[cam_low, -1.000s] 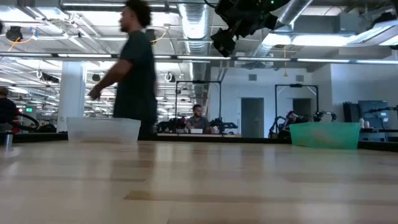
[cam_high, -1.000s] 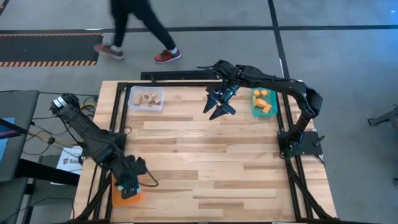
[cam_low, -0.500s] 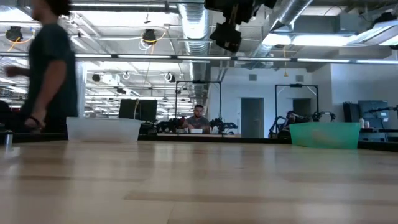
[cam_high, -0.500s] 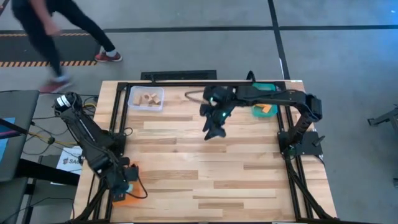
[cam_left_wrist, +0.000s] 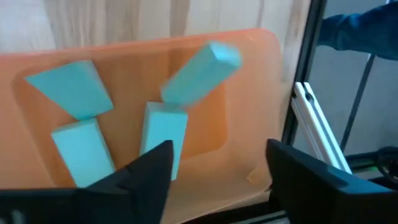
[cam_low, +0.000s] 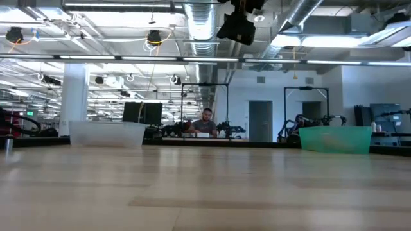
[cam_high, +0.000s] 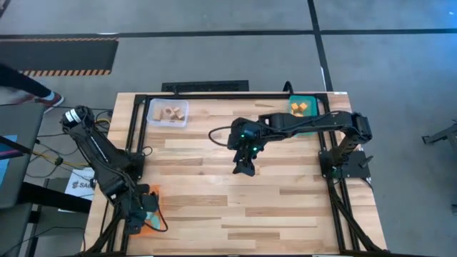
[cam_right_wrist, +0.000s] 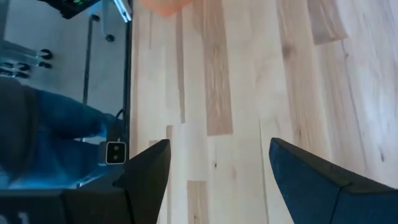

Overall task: Sort & place blocks by color
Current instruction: Return to Home Position

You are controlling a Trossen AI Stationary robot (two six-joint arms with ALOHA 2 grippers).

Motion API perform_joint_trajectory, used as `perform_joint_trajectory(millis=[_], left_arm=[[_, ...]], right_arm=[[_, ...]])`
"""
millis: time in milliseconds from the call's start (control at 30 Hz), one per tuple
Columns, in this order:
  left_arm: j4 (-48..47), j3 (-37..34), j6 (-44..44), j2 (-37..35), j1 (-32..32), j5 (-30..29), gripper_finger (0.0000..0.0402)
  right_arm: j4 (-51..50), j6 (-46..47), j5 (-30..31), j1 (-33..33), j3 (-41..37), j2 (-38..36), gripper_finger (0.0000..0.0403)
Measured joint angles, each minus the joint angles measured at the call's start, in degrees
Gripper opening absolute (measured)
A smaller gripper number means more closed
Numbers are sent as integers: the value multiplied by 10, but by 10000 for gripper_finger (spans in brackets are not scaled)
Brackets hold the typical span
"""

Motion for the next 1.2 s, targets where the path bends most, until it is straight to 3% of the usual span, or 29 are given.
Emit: perform_joint_trajectory(millis=[133,300,500,600,700,900,1067,1200], left_arm=[[-3,32,45,0,16,-13,270],[-4,98,146,-9,46,-131,267],[8,156,292,-51,97,-343,234],[53,158,387,-85,156,-393,207],[116,158,477,-119,232,-386,173],[186,158,591,-176,385,-298,87],[186,158,609,-211,483,-246,11],[189,158,621,-232,537,-216,6]], right_arm=[[-1,28,25,16,0,0,295],[-4,39,81,42,0,-27,295],[-7,33,254,91,0,-105,295],[-7,23,343,118,0,-150,295],[-6,15,397,139,0,-189,295],[1,5,447,153,-62,-274,295],[84,5,445,125,-169,-359,294],[161,-7,417,92,-254,-420,282]])
